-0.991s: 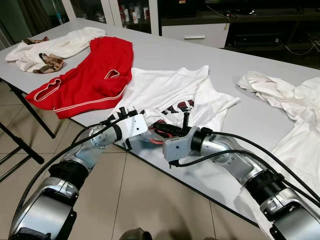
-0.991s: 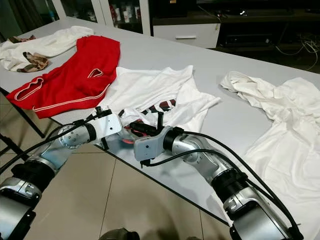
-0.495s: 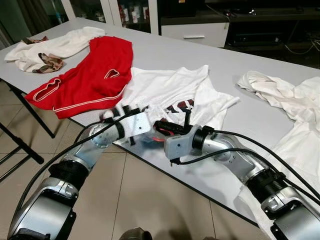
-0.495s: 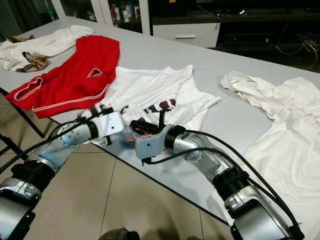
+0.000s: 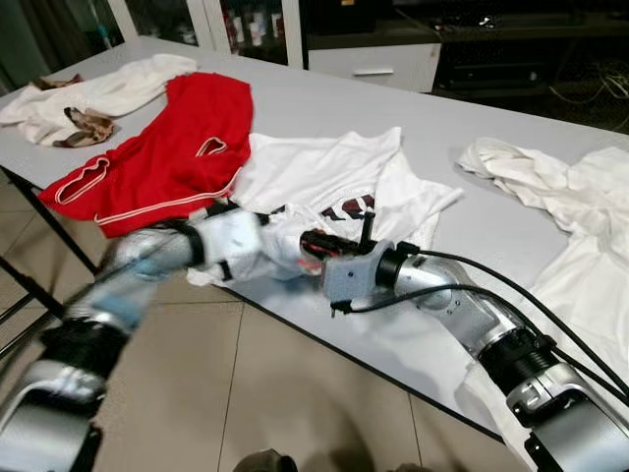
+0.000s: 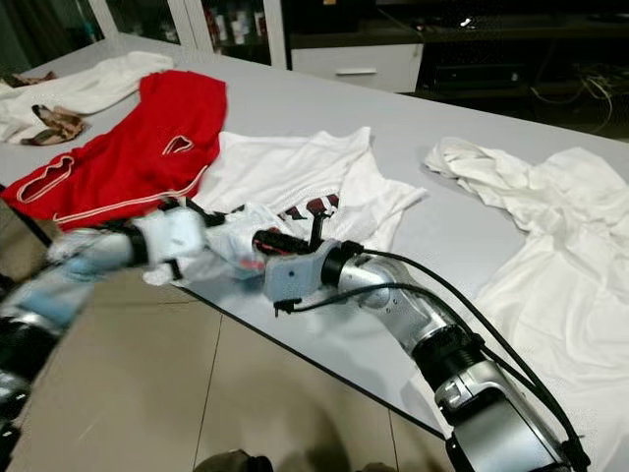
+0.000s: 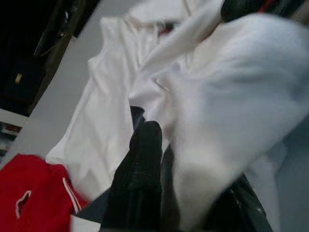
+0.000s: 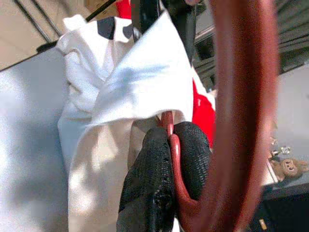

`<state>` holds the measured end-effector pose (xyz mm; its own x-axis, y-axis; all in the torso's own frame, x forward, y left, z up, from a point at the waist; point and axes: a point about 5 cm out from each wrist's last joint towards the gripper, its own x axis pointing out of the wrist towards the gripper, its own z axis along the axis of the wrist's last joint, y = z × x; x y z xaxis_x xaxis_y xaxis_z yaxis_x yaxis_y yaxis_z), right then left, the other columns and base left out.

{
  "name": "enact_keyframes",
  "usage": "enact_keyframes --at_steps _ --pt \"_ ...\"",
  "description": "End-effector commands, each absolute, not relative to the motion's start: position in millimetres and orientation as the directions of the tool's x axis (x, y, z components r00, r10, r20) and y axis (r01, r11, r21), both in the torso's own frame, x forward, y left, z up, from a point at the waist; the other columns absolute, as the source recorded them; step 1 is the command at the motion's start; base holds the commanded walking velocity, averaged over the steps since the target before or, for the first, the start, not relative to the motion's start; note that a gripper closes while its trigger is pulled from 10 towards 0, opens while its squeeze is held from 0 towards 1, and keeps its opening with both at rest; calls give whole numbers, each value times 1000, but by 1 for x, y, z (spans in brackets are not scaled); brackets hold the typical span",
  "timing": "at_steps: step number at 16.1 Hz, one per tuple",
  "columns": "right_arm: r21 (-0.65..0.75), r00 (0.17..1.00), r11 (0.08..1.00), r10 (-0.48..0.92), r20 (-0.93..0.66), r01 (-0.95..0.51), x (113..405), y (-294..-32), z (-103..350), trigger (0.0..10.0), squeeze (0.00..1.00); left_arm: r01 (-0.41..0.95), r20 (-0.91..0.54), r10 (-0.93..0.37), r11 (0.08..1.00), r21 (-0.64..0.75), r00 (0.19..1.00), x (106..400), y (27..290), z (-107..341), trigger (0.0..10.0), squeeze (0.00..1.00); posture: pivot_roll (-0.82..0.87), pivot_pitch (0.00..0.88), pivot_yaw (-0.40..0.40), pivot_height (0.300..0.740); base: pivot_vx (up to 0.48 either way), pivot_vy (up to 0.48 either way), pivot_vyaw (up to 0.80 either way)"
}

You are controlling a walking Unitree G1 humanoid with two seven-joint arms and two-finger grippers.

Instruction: Hang hanger

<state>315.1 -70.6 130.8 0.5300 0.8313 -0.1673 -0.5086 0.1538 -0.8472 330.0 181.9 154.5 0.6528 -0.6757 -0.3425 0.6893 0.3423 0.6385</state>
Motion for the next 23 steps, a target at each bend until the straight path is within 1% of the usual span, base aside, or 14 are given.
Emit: enact_keyframes --at_steps 1,5,8,10,14,15,16,17,18,19,20,21,22,23 --pt "-823 527 157 828 -192 -546 316 -72 127 0 0 668 -261 -702 397 629 663 329 188 174 10000 0 -28 0 101 736 0 0 0" --pt "-754 509 201 838 -199 -626 314 -73 125 0 0 640 -119 -728 498 586 675 327 198 200 10000 0 -30 0 96 736 0 0 0" --pt "-691 493 238 848 -195 -682 320 -77 139 0 0 602 17 -715 601 526 699 323 211 221 10000 0 -33 0 88 736 0 0 0" --pt "-701 492 230 849 -195 -675 324 -80 145 0 0 626 0 -732 583 518 681 317 213 218 10000 0 -30 0 82 736 0 0 0" --pt "-692 476 221 857 -198 -687 323 -77 148 0 0 744 -203 -766 464 481 609 308 207 188 10000 0 -27 0 79 736 0 0 0" --pt "-689 484 236 854 -189 -685 324 -77 150 0 0 753 -184 -777 477 454 602 306 206 189 10000 396 -27 0 81 736 0 0 0" --pt "-684 509 271 844 -170 -677 328 -78 155 0 0 729 -84 -780 535 428 621 307 204 201 10000 710 -27 0 82 736 0 0 0" --pt "-677 535 310 832 -145 -667 333 -79 163 0 0 685 39 -762 602 411 647 309 201 215 10000 639 -27 0 82 736 0 0 0" --pt "-666 551 337 823 -134 -665 337 -81 170 0 0 635 157 -726 669 386 670 310 200 228 10000 0 -26 0 84 736 0 0 0" --pt "-660 561 351 817 -131 -665 339 -82 173 0 0 610 208 -701 702 367 682 311 200 233 10000 0 -26 0 84 736 0 0 0" --pt "-616 586 399 800 -128 -680 343 -83 178 980 0 566 316 -643 765 306 698 311 202 245 10000 0 -21 0 77 736 0 0 0" --pt "-570 599 436 791 -128 -697 346 -84 180 980 0 542 386 -598 801 253 703 309 205 253 10000 0 -21 0 77 736 0 0 0" --pt "-516 612 473 779 -134 -714 348 -84 177 10000 0 514 456 -530 841 172 715 307 213 261 10000 0 -12 0 67 736 0 0 0" --pt "-483 626 499 767 -140 -719 349 -85 174 10000 0 504 483 -496 855 123 722 306 217 264 10000 0 -9 0 65 736 0 0 0"
